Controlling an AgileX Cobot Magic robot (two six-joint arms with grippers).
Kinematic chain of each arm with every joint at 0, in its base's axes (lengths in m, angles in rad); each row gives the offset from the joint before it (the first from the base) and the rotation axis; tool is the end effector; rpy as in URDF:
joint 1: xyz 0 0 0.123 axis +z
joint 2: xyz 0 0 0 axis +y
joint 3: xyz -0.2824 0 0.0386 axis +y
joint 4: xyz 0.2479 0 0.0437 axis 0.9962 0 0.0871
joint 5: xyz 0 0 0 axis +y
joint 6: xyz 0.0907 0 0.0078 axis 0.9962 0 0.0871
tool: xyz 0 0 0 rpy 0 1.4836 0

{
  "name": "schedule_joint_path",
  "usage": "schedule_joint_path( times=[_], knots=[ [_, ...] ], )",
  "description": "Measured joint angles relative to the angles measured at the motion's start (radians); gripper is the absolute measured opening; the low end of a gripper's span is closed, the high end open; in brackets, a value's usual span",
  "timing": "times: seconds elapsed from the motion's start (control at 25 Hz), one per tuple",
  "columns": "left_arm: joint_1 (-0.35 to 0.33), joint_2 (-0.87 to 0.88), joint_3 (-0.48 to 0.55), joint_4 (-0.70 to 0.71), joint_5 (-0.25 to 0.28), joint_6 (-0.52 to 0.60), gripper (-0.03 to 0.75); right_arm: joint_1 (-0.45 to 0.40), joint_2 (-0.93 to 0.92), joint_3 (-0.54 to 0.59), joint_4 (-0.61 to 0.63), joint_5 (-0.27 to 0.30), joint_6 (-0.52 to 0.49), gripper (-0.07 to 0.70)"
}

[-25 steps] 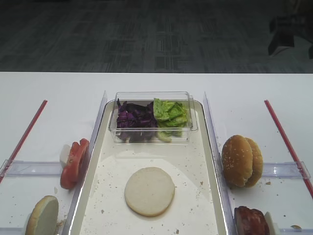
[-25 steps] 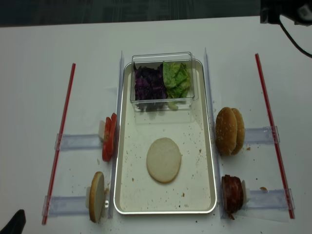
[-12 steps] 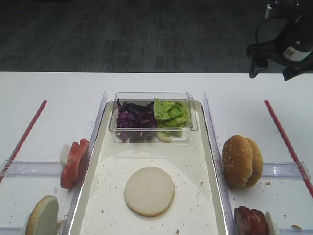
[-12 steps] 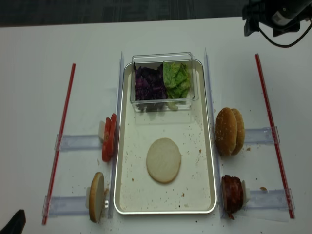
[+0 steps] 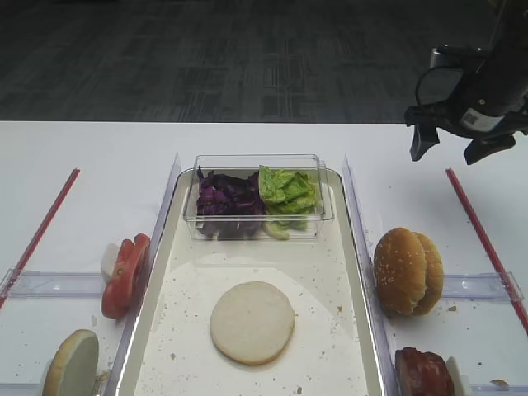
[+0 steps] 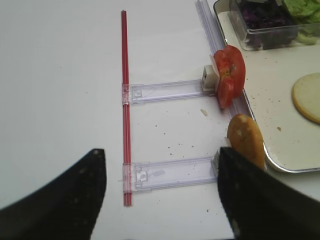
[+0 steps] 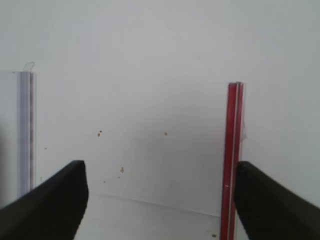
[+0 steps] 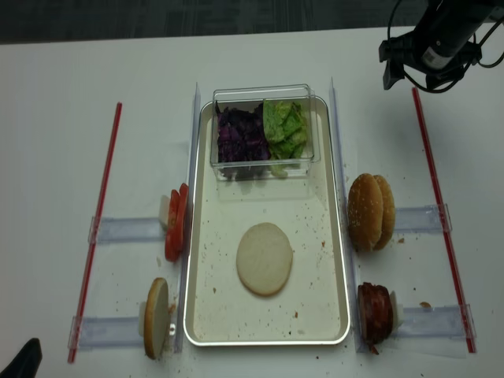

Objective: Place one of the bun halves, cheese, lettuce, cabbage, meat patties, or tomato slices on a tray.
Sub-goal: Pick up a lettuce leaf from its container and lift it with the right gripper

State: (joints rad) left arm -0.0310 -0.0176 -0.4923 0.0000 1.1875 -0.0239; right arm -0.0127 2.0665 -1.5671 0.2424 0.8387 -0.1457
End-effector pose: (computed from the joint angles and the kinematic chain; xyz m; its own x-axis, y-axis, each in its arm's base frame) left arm -0.0124 0.0004 0.2650 -0.5570 -0.0066 -0.8305 0.0177 0.9996 -0.0199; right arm 0.4363 0.0107 0.1881 -0.9451 0.0298 -0.3253 -0.0290 0.9842 0.1745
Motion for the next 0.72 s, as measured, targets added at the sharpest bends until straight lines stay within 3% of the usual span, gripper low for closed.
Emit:
schedule_joint_path(
  times=[0.36, 0.56, 0.72],
  knots=[
    [0.0, 0.0, 0.002, 0.0, 0.0, 0.0, 0.44, 0.023, 0.0, -0.042, 0.023, 0.117, -0.006, 0.614],
    [0.0, 0.0, 0.002, 0.0, 0.0, 0.0, 0.44, 0.099, 0.0, -0.139, 0.023, 0.194, -0.006, 0.614],
    [0.0, 0.0, 0.002, 0.0, 0.0, 0.0, 0.44, 0.182, 0.0, -0.205, 0.023, 0.217, -0.004, 0.614]
  ],
)
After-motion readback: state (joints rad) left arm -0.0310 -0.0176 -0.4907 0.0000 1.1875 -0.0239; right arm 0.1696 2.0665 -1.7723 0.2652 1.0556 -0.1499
